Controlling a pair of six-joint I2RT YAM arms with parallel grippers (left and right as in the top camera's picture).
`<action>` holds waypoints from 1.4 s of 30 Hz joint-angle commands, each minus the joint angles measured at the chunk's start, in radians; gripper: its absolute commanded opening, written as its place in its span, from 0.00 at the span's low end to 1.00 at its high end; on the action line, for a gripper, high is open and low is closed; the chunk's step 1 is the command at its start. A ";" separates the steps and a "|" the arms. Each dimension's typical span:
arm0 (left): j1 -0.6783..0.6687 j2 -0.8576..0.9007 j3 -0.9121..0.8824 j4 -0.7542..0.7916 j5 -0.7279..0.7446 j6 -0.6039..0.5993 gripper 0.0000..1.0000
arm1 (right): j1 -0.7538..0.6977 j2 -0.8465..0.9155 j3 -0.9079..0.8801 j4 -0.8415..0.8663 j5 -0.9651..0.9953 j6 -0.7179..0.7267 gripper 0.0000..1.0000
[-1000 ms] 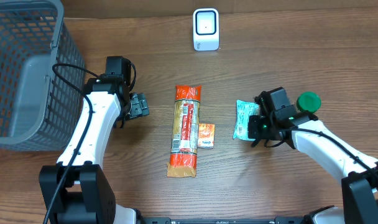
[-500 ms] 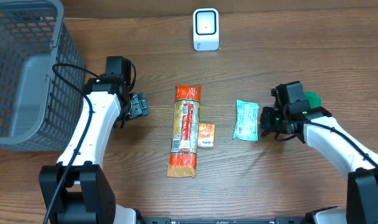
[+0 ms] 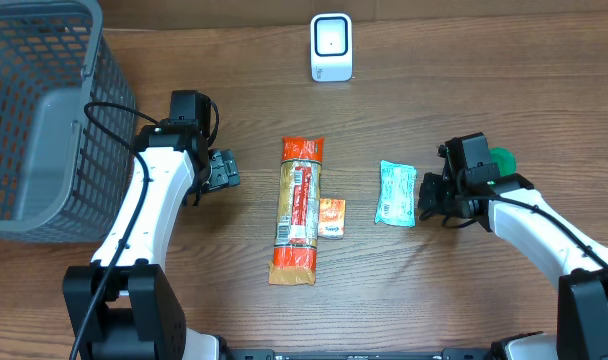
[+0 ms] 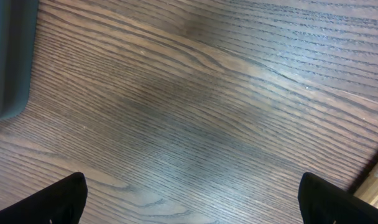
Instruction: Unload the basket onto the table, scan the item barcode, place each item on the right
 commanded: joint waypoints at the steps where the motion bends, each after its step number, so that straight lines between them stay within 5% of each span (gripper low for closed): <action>1: 0.002 -0.011 0.011 0.002 -0.017 0.012 1.00 | 0.003 0.007 -0.026 0.013 0.006 0.030 0.04; 42: 0.002 -0.011 0.011 0.002 -0.017 0.012 1.00 | 0.102 0.007 -0.027 -0.035 0.055 0.189 0.04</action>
